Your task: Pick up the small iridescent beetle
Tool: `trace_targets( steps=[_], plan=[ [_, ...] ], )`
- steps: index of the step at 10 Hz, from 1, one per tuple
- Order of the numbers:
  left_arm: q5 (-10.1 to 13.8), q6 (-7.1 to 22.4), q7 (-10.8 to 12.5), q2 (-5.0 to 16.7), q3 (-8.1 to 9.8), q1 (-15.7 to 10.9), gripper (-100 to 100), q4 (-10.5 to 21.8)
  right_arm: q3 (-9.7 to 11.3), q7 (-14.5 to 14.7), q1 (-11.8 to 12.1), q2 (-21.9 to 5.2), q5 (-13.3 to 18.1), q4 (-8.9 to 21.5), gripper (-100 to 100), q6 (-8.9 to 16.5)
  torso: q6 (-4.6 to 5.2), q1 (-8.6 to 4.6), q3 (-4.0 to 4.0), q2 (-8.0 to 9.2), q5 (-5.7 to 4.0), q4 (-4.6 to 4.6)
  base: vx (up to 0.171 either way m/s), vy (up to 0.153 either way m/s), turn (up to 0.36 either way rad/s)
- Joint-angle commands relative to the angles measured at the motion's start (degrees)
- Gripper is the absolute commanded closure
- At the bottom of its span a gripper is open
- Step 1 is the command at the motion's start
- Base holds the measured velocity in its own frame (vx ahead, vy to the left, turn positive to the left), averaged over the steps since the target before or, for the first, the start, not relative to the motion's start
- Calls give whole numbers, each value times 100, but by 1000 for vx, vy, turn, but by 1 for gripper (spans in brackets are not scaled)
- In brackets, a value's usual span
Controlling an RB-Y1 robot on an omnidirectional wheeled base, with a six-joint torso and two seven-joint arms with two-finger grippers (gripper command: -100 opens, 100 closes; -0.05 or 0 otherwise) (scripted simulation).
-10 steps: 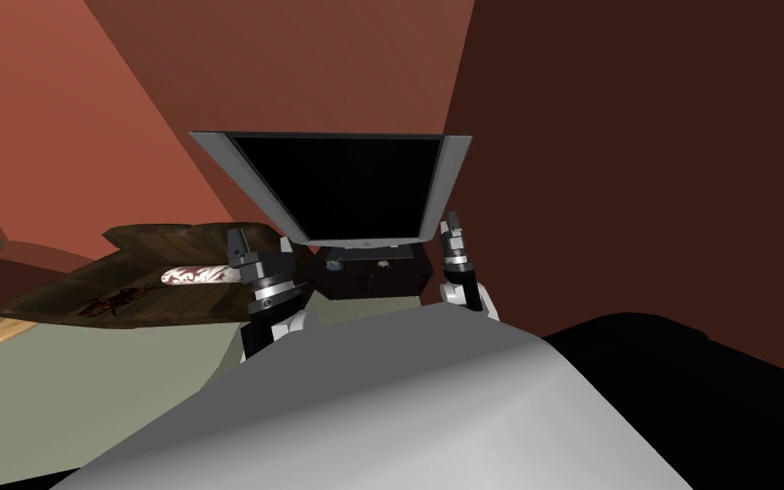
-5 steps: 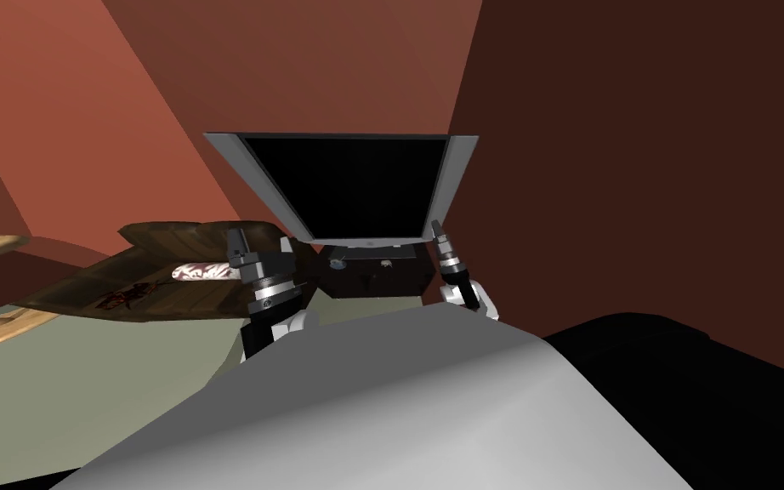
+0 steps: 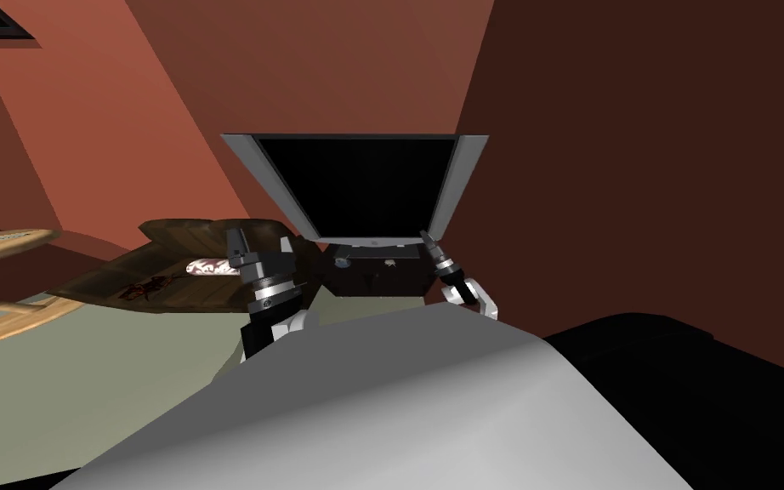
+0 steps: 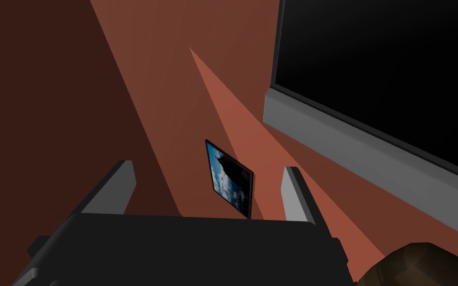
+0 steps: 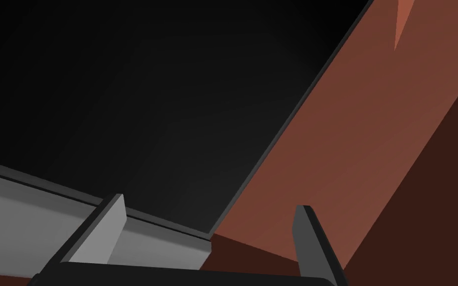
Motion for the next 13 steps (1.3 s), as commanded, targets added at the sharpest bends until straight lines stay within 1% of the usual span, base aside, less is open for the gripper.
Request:
trace_targets(
  steps=[1, 2, 3, 4, 5, 6, 7, 8, 9, 10, 11, 12, 13],
  plan=[
    [0, 0, 0, 0, 0, 0, 0, 0, 67, 84, -43, -132, 68, 208, -100, -21, 0, 0, 0, 0, 0, 0, -2, 36, 48],
    [0, 0, 0, 0, 0, 0, 0, 0, 172, 203, -91, -377, 188, 378, -100, 6, 2, -2, 0, -1, 0, 0, 2, 41, 86],
    [0, 0, 0, 0, 0, 0, 0, 0, 172, 203, -91, -399, 188, 452, -100, 6, -1, -1, -2, -4, 0, -1, 8, 37, 42],
    [0, 0, 0, 0, 0, 1, 0, 0, 278, 326, -137, -629, 312, 680, -100, 30, 3, -3, -3, -5, 0, -1, 4, 53, 94],
    [0, 0, 0, 0, 0, 0, 0, 0, 278, 326, -137, -665, 312, 710, -100, 30, 0, 2, -3, -5, 0, -1, 4, 44, 48],
    [0, 0, 0, 0, 0, 0, 0, 0, 385, 451, -181, -869, 440, 981, -100, 52, 2, 0, -2, -4, 1, -1, 7, 53, 98],
    [0, 0, 0, 0, 0, 0, 0, 0, 385, 451, -181, -928, 440, 981, -100, 52, 0, 2, -3, -6, 1, -1, 9, 42, 54],
    [0, 0, 0, 0, 0, 1, 0, 0, 493, 576, -220, -1144, 570, 1263, -100, 70, 3, 0, -3, -5, 1, -1, 19, 59, 96],
    [0, 0, 0, 0, 0, 0, 0, 0, 493, 576, -220, -1186, 570, 1263, -100, 70, 0, 5, -5, -9, 1, -2, 17, 51, 65],
    [0, 0, 0, 0, 0, 1, 0, 0, 601, 701, -256, -1405, 703, 1552, -100, 83, 3, 2, -5, -8, 2, -2, 15, 53, 146],
    [0, 0, 0, 0, 0, 0, 0, 0, 601, 701, -256, -1438, 703, 1554, -100, 83, 0, 3, -5, -9, 1, -2, 12, 44, 60],
    [0, 0, 0, 0, 0, 1, 0, 0, 710, 826, -286, -1632, 838, 1853, -100, 91, 4, 1, -4, -6, 1, -1, 7, 62, 127],
    [0, 0, 0, 0, 0, 0, 0, 0, 710, 826, -286, -1681, 838, 1853, -100, 91, 1, 5, -3, -5, 2, -1, 12, 58, 58]
  ],
)
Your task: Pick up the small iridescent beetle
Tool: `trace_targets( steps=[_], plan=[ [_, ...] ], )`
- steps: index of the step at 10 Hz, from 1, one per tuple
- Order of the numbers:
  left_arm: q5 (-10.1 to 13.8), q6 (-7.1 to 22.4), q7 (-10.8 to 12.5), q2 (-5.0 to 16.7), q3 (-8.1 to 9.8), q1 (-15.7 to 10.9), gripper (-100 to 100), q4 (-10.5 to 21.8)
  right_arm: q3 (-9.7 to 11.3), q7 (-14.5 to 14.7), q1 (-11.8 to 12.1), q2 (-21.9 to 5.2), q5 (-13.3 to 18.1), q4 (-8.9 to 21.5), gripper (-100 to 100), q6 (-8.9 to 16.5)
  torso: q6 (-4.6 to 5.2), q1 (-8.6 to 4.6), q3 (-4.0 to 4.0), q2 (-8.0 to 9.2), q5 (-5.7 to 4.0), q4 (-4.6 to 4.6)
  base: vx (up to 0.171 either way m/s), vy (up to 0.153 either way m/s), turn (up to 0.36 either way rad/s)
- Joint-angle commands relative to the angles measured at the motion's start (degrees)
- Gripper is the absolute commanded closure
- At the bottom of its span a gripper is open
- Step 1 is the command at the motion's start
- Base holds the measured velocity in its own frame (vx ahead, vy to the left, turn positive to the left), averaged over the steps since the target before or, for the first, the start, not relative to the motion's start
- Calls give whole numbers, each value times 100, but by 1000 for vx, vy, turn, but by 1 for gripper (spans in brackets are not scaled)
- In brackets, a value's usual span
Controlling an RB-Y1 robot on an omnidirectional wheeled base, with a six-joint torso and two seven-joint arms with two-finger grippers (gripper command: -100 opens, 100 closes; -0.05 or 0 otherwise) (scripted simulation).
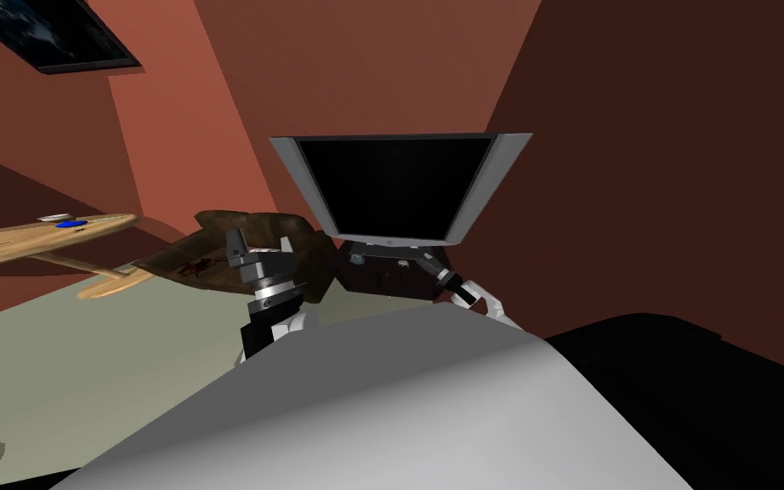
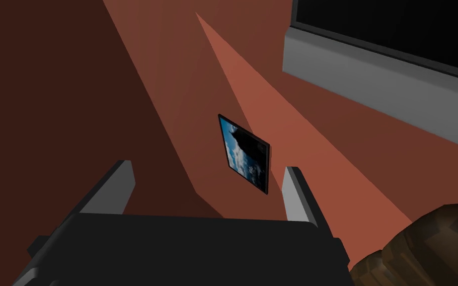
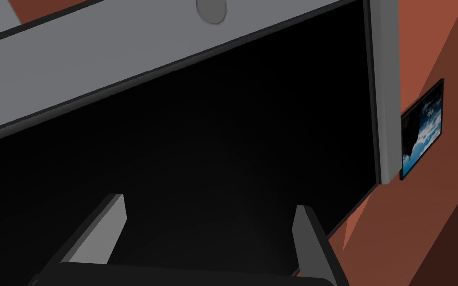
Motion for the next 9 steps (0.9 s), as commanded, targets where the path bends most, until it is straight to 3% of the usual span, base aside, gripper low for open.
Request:
trace_targets(
  steps=[1, 2, 3, 4, 5, 6, 9],
  plan=[
    [0, 0, 0, 0, 0, 0, 0, 0, 130, 143, -41, -282, 157, 286, -100, 5, 0, 0, 0, 0, 0, 0, 22, 70, 130],
    [0, 0, 0, 0, 0, 0, 0, 0, 130, 143, -41, -282, 157, 363, -100, 5, -3, 3, -2, -3, 0, -1, 21, 53, 73],
    [0, 0, 0, 0, 0, 0, 0, 0, 238, 263, -59, -508, 293, 559, -100, 0, -1, 0, -2, -4, 0, -1, 29, 63, 161],
    [0, 0, 0, 0, 0, 0, 0, 0, 238, 263, -59, -508, 293, 657, -100, 0, -3, 3, -4, -6, 0, -1, 29, 55, 79],
    [0, 0, 0, 0, 0, 0, 0, 0, 344, 379, -71, -726, 429, 889, -100, -11, 0, -1, -4, -7, 0, -2, 39, 75, 168],
    [0, 0, 0, 0, 0, 0, 0, 0, 344, 379, -71, -726, 429, 991, -100, -11, -2, 5, -5, -9, 1, -2, 30, 57, 70],
    [0, 0, 0, 0, 0, 0, 0, 0, 544, 601, -74, -1135, 696, 1492, -100, -54, 1, 0, -4, -6, 0, -1, 34, 67, 155]
  ],
)
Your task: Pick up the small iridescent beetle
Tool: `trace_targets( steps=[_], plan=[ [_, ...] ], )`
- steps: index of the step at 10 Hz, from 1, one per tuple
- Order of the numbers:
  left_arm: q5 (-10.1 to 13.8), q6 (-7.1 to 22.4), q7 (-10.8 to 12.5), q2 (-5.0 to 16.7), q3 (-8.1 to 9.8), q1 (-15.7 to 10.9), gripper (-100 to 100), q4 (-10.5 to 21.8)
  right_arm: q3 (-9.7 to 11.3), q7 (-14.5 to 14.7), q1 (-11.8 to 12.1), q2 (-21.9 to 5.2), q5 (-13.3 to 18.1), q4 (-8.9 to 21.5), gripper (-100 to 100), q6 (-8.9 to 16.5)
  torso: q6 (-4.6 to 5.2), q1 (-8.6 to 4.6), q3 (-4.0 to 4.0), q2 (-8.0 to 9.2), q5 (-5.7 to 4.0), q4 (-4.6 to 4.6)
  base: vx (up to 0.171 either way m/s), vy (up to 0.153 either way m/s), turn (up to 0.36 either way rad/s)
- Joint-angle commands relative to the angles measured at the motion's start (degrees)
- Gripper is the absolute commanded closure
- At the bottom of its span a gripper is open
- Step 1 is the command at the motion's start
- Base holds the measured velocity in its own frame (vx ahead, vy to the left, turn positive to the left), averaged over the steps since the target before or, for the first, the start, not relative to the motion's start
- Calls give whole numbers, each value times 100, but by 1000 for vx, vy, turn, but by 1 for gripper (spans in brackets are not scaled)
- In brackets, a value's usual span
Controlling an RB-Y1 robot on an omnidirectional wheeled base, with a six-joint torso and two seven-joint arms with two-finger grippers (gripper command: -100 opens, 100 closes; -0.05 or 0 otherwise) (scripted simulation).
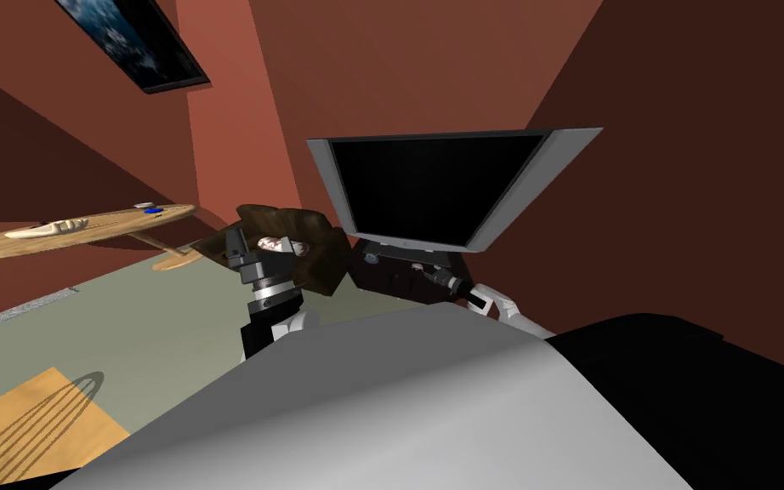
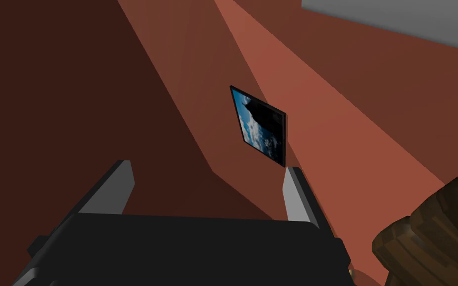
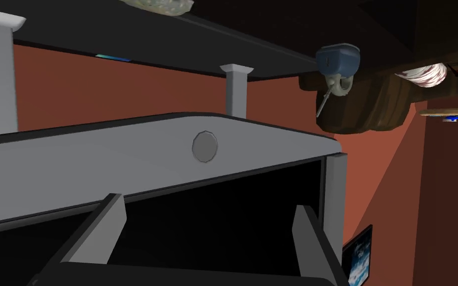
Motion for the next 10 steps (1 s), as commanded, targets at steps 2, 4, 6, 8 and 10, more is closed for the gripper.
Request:
trace_targets(
  steps=[2, 4, 6, 8, 10],
  plan=[
    [0, 0, 0, 0, 1, 1, 0, 0, 49, 100, -15, -46, 77, 327, -100, -65, 5, -5, 0, 1, 0, 0, 25, 44, 19],
    [0, 0, 0, 0, 0, 0, 0, 0, 141, 204, -7, -234, 207, 650, -100, -96, 0, -9, 3, 4, -2, 1, 33, 55, 150],
    [0, 0, 0, 0, 0, 0, 0, 0, 224, 303, 8, -409, 335, 980, -100, -132, 0, -4, -2, -4, 0, -1, 49, 65, 154],
    [0, 0, 0, 0, 0, 1, 0, 0, 301, 397, 30, -570, 459, 1308, -100, -174, 1, -2, -5, -9, -1, -2, 59, 65, 140],
    [0, 0, 0, 0, 0, 0, 0, 0, 372, 485, 57, -717, 579, 1634, -100, -222, 1, -6, -4, -7, 0, -1, 54, 57, 160]
  ],
)
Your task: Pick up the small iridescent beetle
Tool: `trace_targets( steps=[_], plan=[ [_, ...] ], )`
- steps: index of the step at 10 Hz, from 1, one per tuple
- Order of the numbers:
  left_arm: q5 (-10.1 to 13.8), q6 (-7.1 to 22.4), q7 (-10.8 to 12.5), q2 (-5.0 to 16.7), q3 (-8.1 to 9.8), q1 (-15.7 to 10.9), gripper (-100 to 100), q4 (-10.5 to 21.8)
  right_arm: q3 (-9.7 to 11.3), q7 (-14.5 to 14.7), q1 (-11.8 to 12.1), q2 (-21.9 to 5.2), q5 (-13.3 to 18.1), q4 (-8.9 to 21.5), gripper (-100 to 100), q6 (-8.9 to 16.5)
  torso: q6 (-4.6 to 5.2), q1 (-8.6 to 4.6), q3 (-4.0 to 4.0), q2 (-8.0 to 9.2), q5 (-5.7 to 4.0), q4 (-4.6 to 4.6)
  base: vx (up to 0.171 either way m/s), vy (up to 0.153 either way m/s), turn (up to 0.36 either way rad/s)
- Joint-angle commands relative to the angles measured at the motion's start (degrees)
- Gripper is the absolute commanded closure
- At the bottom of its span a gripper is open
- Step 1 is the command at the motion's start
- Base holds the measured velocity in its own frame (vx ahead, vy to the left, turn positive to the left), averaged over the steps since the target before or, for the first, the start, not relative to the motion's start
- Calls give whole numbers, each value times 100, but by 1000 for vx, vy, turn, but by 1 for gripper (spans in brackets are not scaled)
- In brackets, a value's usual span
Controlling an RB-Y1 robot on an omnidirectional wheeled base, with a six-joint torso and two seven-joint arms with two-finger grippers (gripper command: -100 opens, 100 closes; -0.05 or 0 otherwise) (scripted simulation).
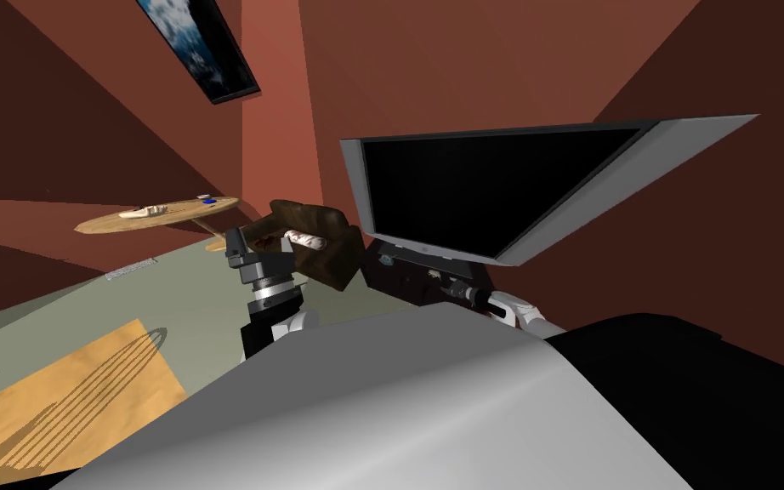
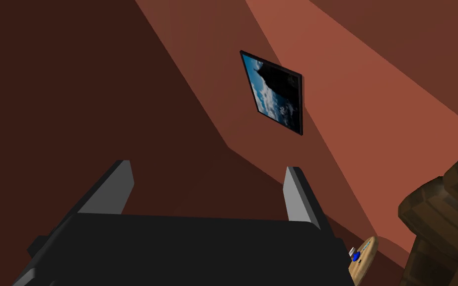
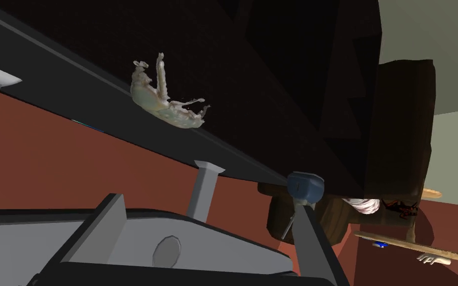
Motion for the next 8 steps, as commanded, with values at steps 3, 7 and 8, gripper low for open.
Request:
trace_targets(
  steps=[3, 7, 8],
  plan=[
    [0, 0, 0, 0, -1, 0, 0, 0, 153, 164, 76, -265, 253, 720, -100, -77, -7, 19, -10, -19, 4, -3, 83, 90, 217],
    [0, 0, 0, 0, 0, 1, 0, 0, 321, 360, 223, -531, 564, 1531, -100, -275, 0, 2, -7, -11, 1, -2, 90, 62, 205],
    [0, 0, 0, 0, 0, 0, 0, 0, 372, 413, 279, -591, 659, 1801, -100, -346, -3, 9, -8, -15, 1, -3, 110, 102, 297]
  ],
)
